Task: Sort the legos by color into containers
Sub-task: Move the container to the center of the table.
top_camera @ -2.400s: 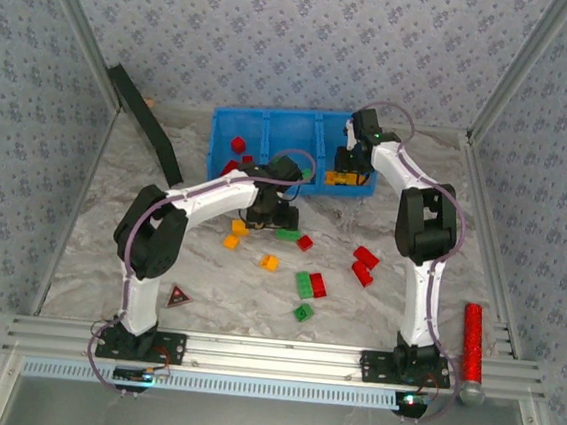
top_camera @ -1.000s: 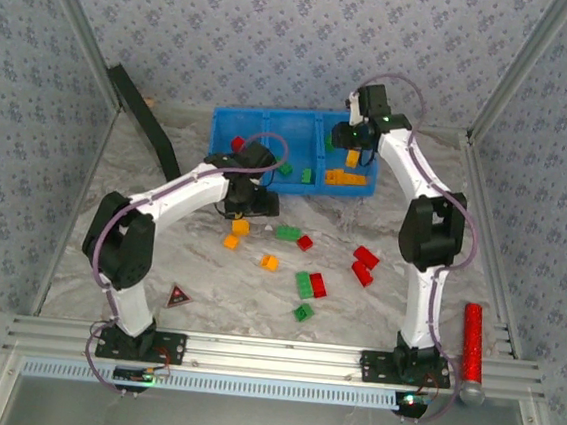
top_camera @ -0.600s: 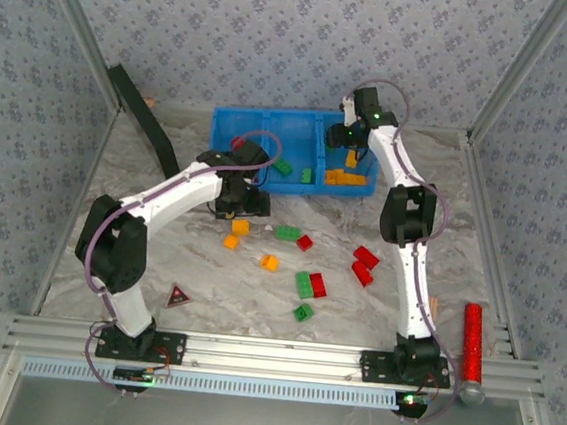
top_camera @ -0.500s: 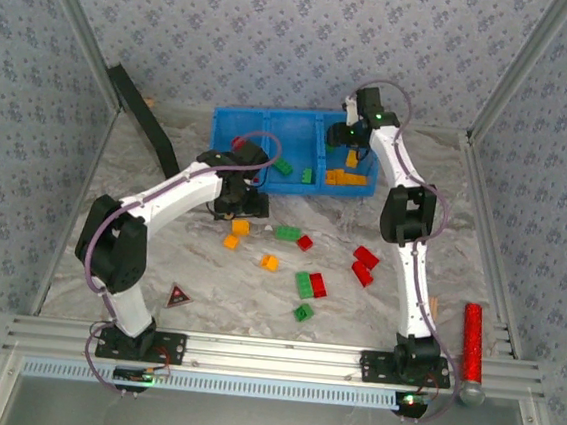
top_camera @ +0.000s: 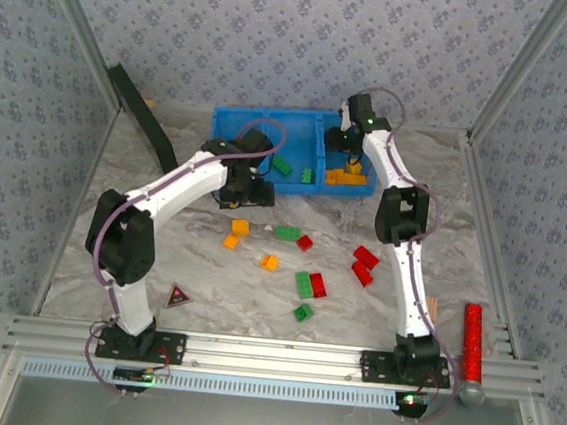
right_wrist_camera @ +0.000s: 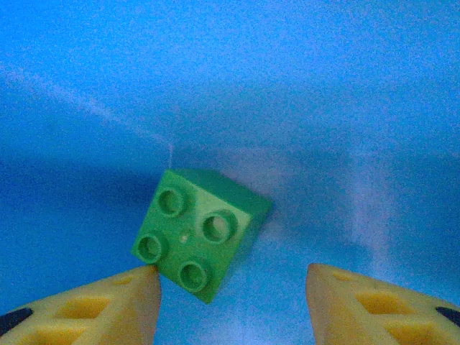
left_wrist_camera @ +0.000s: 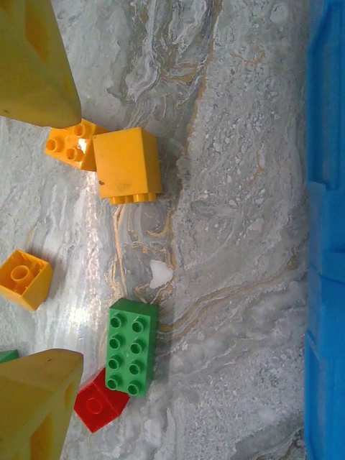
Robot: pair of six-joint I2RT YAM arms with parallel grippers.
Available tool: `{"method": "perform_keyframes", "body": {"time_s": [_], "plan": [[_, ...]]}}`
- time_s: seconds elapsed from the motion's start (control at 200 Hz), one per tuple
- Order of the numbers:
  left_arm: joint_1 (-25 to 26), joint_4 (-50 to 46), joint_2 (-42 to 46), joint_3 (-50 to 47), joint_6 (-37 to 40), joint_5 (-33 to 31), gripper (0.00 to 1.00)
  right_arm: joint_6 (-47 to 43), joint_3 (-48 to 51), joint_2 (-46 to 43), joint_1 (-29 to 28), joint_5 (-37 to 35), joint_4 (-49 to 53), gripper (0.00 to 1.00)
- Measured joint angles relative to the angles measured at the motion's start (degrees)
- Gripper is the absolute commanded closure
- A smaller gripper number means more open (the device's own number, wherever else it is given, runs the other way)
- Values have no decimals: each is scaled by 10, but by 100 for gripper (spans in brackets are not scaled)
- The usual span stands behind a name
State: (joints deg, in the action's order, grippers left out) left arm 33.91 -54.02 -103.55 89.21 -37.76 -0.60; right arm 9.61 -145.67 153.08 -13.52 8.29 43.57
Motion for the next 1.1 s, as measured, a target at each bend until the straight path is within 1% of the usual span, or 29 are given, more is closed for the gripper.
{"method": "perform_keyframes", "body": {"time_s": [0.11,0.18,0.465,0.665,0.76,0.83,0.904,0.934,0.979,1.004,1.029,1.099], "plan": [[-9,0,-1,0,5,4,20,-4,66,-24,-9,-22,9,41],[-14,0,-1,0,8,9,20,-12,119,-50,-13,-37,-19,40],[-30,4,-1,-5,23,26,20,-13,435,-238,-47,-76,-65,40],[-41,7,-1,-15,34,32,20,28,614,-356,-85,-100,-85,39],[-45,11,-1,-15,39,38,20,43,683,-412,-106,-119,-83,39],[-46,17,-1,-16,42,43,20,35,713,-449,-117,-127,-70,39],[-46,21,-2,-16,43,50,20,19,715,-478,-124,-133,-59,40],[-46,23,-4,-16,43,53,20,10,710,-486,-124,-136,-57,44],[-46,28,-7,-16,43,58,20,-2,697,-493,-124,-141,-54,59],[-46,31,-9,-16,44,60,20,-6,688,-493,-123,-145,-54,64],[-46,34,-10,-17,44,62,20,-14,680,-493,-123,-147,-54,66],[-46,40,-12,-19,43,67,20,-24,658,-487,-121,-150,-52,66]]}}
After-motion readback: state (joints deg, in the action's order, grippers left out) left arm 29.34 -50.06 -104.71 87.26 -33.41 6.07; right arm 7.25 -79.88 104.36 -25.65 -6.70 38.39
